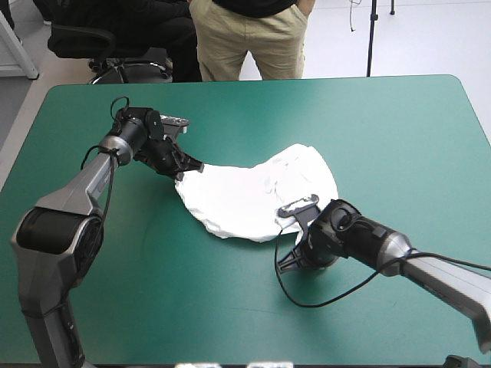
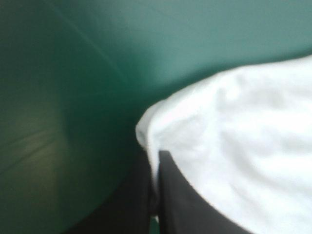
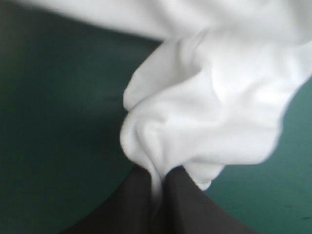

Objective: Fold the cloth

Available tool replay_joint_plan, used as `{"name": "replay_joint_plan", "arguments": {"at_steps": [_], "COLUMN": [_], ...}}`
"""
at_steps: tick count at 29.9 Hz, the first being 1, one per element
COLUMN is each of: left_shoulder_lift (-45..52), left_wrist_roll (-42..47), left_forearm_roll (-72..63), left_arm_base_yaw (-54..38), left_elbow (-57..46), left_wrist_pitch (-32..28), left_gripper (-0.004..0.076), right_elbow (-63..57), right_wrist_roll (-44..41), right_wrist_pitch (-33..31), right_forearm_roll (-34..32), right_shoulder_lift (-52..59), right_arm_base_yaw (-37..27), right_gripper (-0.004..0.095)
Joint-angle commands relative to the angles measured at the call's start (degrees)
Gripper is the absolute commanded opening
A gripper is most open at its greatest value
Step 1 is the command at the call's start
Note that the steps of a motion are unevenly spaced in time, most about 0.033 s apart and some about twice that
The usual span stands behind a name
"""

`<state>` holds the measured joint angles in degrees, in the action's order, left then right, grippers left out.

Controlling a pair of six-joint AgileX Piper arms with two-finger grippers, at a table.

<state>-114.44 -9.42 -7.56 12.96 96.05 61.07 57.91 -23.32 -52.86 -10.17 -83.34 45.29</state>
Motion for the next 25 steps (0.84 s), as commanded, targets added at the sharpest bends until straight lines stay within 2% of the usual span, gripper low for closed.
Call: {"name": "replay_joint_plan", "arguments": {"at_steps": [1, 5, 11, 15, 20, 25], "left_shoulder_lift": [10.67, 18.14, 29.27, 34.54, 37.33, 37.99], "left_wrist_roll": [0.79, 0.79, 0.92, 0.92, 0.92, -0.1], "left_forearm_roll": [-1.31, -1.19, -1.51, -1.24, -1.56, -3.83], "left_arm_base_yaw": [0.19, 0.19, 0.19, 0.19, 0.19, 0.19], "left_elbow": [1.44, 1.44, 3.83, 10.31, 22.39, 33.28], "left_wrist_pitch": [0.33, 1.49, 1.64, -0.5, -6.57, -10.3], "left_gripper": [-0.0017, -0.0017, -0.0017, -0.0017, -0.0017, -0.0017], "right_elbow": [6.85, 13.3, 25.74, 37.0, 51.14, 62.83], "right_wrist_roll": [-1.38, 0.55, 12.59, 20.11, 24.74, 27.44], "right_wrist_pitch": [-3.15, -6.87, -7.6, -7.15, -2.62, 5.12], "right_forearm_roll": [-8.93, -12.85, -10.48, -9.02, -9.12, -8.73], "right_shoulder_lift": [6.89, 10.91, 13.92, 13.92, 13.61, 13.24], "right_arm_base_yaw": [-1.29, -6.63, -16.28, -19.42, -19.66, -19.66], "right_gripper": [-0.0018, -0.0018, -0.0018, -0.0018, -0.0018, -0.0018]}}
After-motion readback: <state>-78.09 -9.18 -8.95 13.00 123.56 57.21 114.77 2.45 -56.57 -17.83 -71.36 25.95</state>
